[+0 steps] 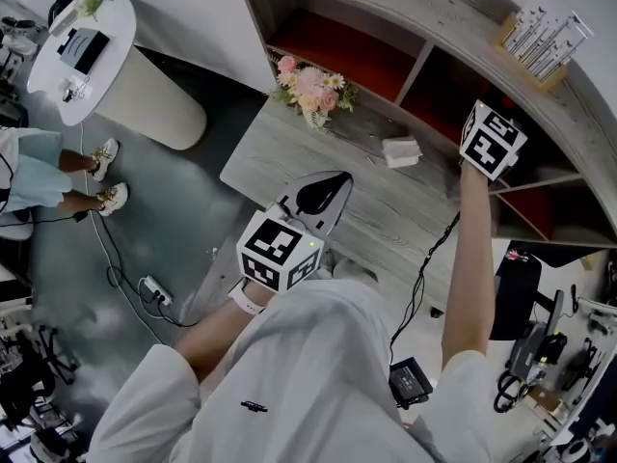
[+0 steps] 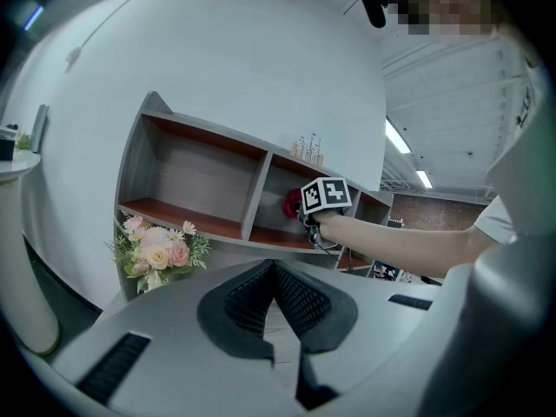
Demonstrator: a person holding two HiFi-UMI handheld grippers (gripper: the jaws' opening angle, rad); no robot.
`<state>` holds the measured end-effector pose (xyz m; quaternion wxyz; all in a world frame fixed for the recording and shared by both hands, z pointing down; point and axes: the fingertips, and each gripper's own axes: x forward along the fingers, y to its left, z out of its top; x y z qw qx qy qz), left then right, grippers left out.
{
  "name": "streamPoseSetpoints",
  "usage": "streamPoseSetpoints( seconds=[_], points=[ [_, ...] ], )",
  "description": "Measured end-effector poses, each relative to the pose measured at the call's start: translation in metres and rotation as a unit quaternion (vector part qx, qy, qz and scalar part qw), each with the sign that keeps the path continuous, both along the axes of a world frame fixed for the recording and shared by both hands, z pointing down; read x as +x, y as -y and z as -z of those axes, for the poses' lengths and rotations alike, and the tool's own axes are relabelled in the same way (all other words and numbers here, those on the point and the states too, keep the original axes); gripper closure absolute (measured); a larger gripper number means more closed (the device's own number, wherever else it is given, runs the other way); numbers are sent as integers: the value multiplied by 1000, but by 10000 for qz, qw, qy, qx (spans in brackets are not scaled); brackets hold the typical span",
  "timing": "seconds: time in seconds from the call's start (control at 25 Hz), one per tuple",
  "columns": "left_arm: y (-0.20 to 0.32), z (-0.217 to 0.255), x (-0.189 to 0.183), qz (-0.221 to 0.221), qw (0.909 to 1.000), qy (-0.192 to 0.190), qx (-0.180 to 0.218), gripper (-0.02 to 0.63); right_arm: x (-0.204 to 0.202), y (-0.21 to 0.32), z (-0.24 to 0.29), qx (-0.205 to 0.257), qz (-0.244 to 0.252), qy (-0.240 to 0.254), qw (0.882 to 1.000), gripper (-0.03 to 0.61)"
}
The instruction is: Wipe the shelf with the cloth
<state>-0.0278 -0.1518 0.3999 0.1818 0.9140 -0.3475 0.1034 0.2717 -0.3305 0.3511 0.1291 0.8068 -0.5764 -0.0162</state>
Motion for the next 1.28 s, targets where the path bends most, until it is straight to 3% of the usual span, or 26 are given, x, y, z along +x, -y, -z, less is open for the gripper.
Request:
streamPoseSetpoints(
  seconds=[0.28, 0.56, 0.68, 1.08, 1.28],
  points=[
    [3, 0, -20, 276, 9996, 31, 7, 612, -70, 39, 0, 47, 876, -235, 9959, 480],
    [4, 1, -37, 492, 9988, 60, 1, 612, -98, 57, 11, 230, 1252, 74, 9918, 480],
    [3, 3, -37, 499, 9987, 61, 18, 611, -108, 60, 21, 412, 1418, -19, 9890, 480],
    [-1, 2, -33, 440, 9990, 110, 35, 611, -98, 52, 61, 1137, 1382, -205, 9836, 480],
    [-2, 4, -27, 360, 9993, 95, 42, 612, -70, 35, 63, 1359, 978, -121, 9858, 479]
  ],
)
